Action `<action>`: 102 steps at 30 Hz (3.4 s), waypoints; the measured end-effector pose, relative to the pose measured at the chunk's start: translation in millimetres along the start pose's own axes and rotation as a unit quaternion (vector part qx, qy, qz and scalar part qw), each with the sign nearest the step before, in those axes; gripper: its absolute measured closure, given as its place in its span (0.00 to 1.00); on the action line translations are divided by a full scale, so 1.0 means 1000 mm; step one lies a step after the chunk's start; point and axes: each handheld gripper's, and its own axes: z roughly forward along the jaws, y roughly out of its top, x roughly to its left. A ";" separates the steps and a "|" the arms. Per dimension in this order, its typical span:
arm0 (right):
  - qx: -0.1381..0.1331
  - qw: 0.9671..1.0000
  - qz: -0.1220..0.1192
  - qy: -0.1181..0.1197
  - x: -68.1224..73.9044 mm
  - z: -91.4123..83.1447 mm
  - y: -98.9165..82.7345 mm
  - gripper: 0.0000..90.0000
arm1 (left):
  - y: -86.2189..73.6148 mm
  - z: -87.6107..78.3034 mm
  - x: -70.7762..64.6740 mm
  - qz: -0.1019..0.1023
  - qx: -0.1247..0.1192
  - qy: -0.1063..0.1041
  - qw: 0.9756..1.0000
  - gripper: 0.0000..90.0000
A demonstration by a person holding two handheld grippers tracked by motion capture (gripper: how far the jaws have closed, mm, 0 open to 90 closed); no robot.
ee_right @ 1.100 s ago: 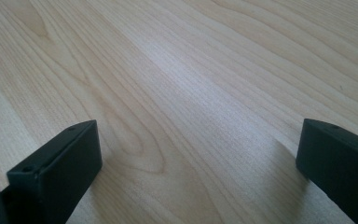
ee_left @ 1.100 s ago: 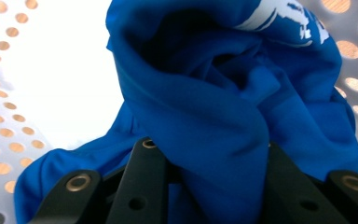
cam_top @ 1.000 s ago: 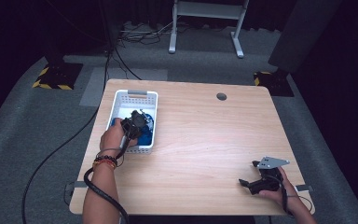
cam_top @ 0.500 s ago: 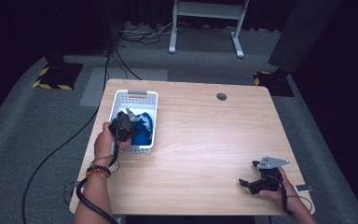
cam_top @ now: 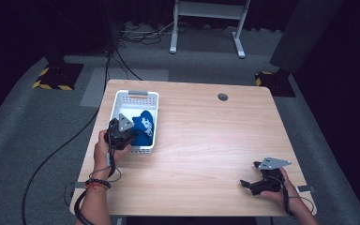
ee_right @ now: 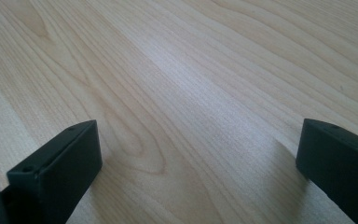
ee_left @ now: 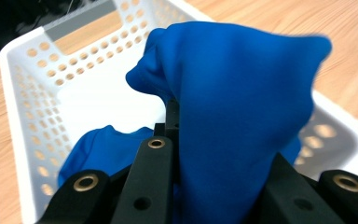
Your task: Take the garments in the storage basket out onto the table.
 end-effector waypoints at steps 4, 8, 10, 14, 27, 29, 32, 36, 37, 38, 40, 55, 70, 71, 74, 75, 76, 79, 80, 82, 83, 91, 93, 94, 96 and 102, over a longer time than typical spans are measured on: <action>0.000 1.000 0.000 0.000 0.000 0.000 0.000 0.00 | -0.006 -0.009 -0.009 -0.007 -0.032 -0.011 0.999 0.90; 0.000 1.000 0.001 0.000 0.000 0.000 0.000 0.00 | -0.015 -0.020 -0.022 -0.015 -0.067 -0.028 0.997 0.90; 0.000 1.000 0.001 0.000 0.000 0.000 0.000 0.00 | -0.020 -0.023 -0.027 -0.021 -0.083 -0.035 0.996 0.90; 0.000 1.000 0.000 0.000 0.000 0.000 0.000 0.00 | -0.019 -0.030 -0.036 -0.009 -0.095 -0.042 0.995 0.90; 0.000 1.000 0.000 0.000 0.000 0.000 0.000 0.00 | -0.005 -0.037 -0.077 0.036 -0.117 -0.083 0.989 0.90; 0.000 1.000 0.000 -0.001 0.000 0.000 0.000 0.00 | -0.003 -0.037 -0.081 0.040 -0.121 -0.089 0.988 0.90; 0.000 1.000 0.001 -0.001 0.000 0.000 0.000 0.00 | -0.002 -0.036 -0.086 0.045 -0.121 -0.092 0.987 0.90; 0.000 1.000 0.001 -0.001 0.000 0.001 0.001 0.00 | 0.001 -0.036 -0.092 0.049 -0.125 -0.099 0.986 0.90; 0.000 1.000 0.001 -0.001 0.000 0.001 0.001 0.00 | 0.002 -0.037 -0.093 0.049 -0.128 -0.101 0.985 0.90; 0.000 1.000 0.001 -0.001 0.000 0.000 0.001 0.00 | 0.002 -0.037 -0.094 0.048 -0.131 -0.104 0.985 0.90; 0.000 1.000 0.001 -0.001 -0.001 0.000 0.000 0.00 | 0.004 -0.038 -0.096 0.049 -0.134 -0.112 0.983 0.90; 0.002 1.000 0.011 -0.011 -0.004 -0.001 -0.001 0.00 | 0.019 -0.018 -0.131 0.081 -0.123 -0.156 0.977 0.90; 0.005 1.000 0.020 -0.020 -0.009 -0.004 -0.003 0.00 | 0.031 0.018 -0.183 0.124 -0.088 -0.219 0.964 0.90; 0.004 1.000 0.021 -0.020 -0.009 -0.004 -0.003 0.00 | 0.032 0.020 -0.186 0.126 -0.087 -0.221 0.963 0.90; 0.004 1.000 0.022 -0.022 -0.010 -0.004 -0.003 0.00 | 0.034 0.024 -0.194 0.134 -0.083 -0.230 0.960 0.90; 0.004 1.000 0.021 -0.022 -0.010 -0.004 -0.003 0.00 | 0.035 0.026 -0.197 0.135 -0.082 -0.232 0.960 0.90; 0.004 1.000 0.022 -0.022 -0.010 -0.004 -0.003 0.00 | 0.036 0.027 -0.199 0.138 -0.081 -0.235 0.959 0.90; 0.004 1.000 0.022 -0.022 -0.010 -0.004 -0.003 0.00 | 0.037 0.029 -0.207 0.140 -0.079 -0.241 0.957 0.90; 0.004 1.000 0.022 -0.022 -0.010 -0.004 -0.003 0.00 | 0.038 0.030 -0.209 0.142 -0.080 -0.244 0.956 0.90; 0.004 0.999 0.022 -0.022 -0.010 -0.004 -0.003 0.00 | 0.038 0.031 -0.212 0.144 -0.079 -0.247 0.955 0.90; 0.004 0.999 0.023 -0.022 -0.010 -0.004 -0.003 0.00 | 0.039 0.032 -0.215 0.146 -0.077 -0.247 0.955 0.90; 0.004 0.999 0.024 -0.024 -0.010 -0.004 -0.003 0.00 | 0.038 0.043 -0.236 0.162 -0.062 -0.267 0.948 0.90; 0.004 0.999 0.024 -0.024 -0.010 -0.004 -0.003 0.00 | 0.038 0.044 -0.238 0.163 -0.062 -0.270 0.947 0.90; 0.004 0.999 0.024 -0.024 -0.010 -0.004 -0.003 0.00 | 0.039 0.045 -0.243 0.168 -0.061 -0.272 0.946 0.90; 0.004 0.999 0.024 -0.024 -0.010 -0.004 -0.003 0.00 | 0.041 0.047 -0.248 0.172 -0.062 -0.279 0.943 0.90; 0.003 0.999 0.024 -0.024 -0.010 -0.004 -0.003 0.00 | 0.044 0.052 -0.260 0.182 -0.058 -0.288 0.938 0.90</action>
